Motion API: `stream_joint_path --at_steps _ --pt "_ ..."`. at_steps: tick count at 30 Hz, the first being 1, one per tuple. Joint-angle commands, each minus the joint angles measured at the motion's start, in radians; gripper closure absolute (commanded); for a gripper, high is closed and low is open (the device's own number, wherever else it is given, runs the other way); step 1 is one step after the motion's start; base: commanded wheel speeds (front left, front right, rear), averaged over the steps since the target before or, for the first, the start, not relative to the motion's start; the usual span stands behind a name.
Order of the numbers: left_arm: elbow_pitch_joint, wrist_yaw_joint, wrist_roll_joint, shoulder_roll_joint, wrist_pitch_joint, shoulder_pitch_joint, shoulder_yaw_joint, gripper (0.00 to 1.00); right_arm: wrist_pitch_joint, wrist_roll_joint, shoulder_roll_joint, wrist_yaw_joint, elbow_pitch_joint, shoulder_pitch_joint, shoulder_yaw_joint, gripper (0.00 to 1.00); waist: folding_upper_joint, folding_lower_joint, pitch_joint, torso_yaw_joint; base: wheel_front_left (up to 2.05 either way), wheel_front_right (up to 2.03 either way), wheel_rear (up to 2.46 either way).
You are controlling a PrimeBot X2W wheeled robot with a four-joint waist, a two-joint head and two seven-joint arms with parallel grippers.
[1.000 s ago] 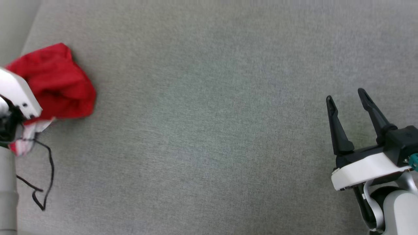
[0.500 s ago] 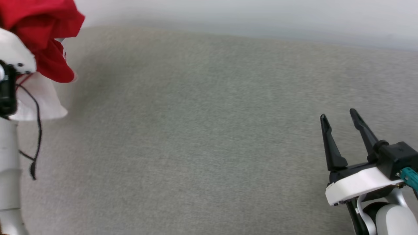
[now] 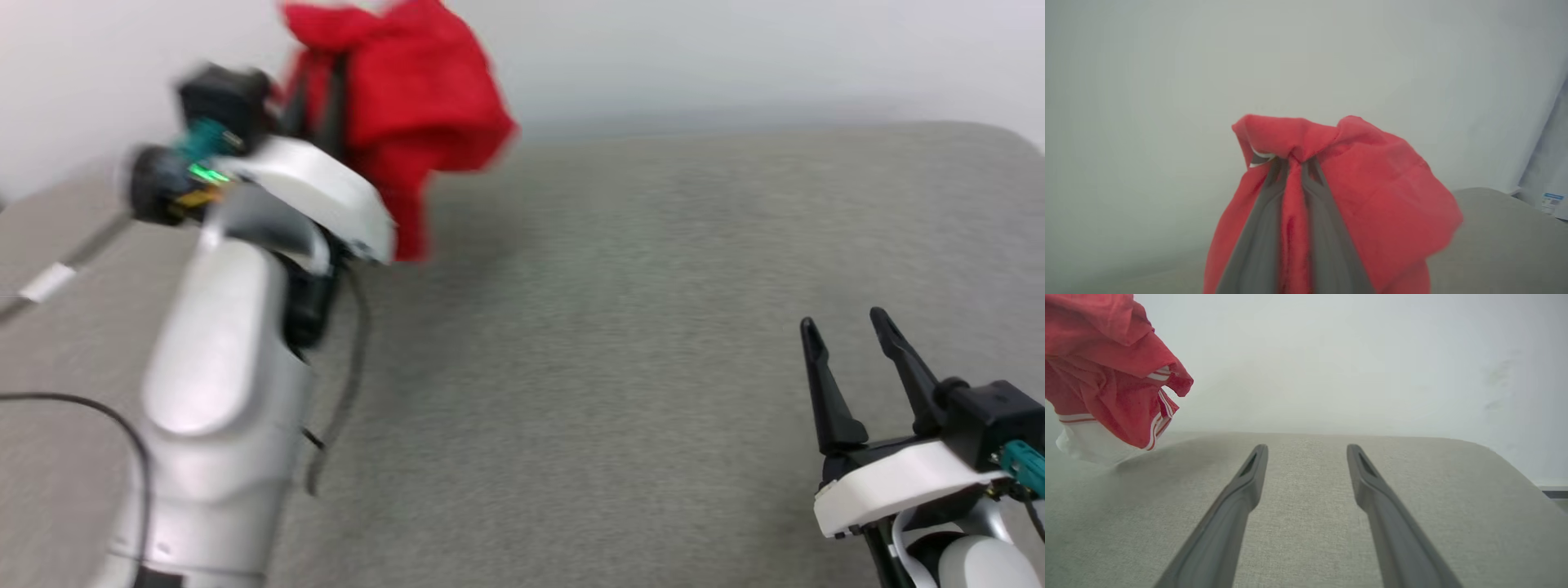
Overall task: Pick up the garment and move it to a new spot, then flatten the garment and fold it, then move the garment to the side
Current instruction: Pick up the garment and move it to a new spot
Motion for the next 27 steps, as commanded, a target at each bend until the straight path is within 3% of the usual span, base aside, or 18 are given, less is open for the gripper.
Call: stream_joint_path --at_steps 1,7,13,14,15,16,27 --pt "-0.008 -0.009 -0.001 -0.025 -0.014 0.038 -0.023 1.00 -0.007 0.006 0.002 0.000 0.005 0.016 -0.008 0.00 -0.0001 0.0001 -0.024 -0.078 0.00 0.00 0.00" --pt "-0.019 -0.029 -0.036 -0.085 -0.033 0.236 -0.119 1.00 -0.003 0.021 0.003 0.000 0.009 0.040 -0.025 0.00 -0.0001 0.0001 -0.025 -0.137 0.00 0.00 0.00" --pt "-0.058 -0.012 -0.091 -0.108 0.001 0.536 -0.189 1.00 0.002 0.031 0.003 0.000 0.003 0.057 -0.028 0.00 -0.0001 0.0001 -0.020 -0.147 0.00 0.00 0.00" --pt "-0.067 -0.007 -0.103 -0.111 0.006 0.572 -0.193 0.76 0.005 0.029 0.003 0.000 0.003 0.058 -0.032 0.00 -0.0001 0.0001 -0.017 -0.142 0.00 0.00 0.00" --pt "-0.078 0.004 -0.095 -0.112 0.003 0.592 -0.203 0.31 0.007 0.029 0.003 0.000 0.003 0.059 -0.036 0.00 -0.0001 0.0001 -0.017 -0.134 0.00 0.00 0.00" --pt "-0.086 0.009 -0.095 -0.114 -0.001 0.610 -0.213 0.00 0.009 0.025 0.003 0.000 0.001 0.057 -0.040 0.00 -0.0001 0.0001 -0.017 -0.125 0.00 0.00 0.00" --pt "-0.232 0.088 0.002 -0.098 -0.168 0.567 -0.217 0.00 0.023 0.007 0.002 0.000 -0.009 0.071 -0.068 0.00 -0.0001 0.0001 -0.077 -0.038 0.00 0.00 0.00"
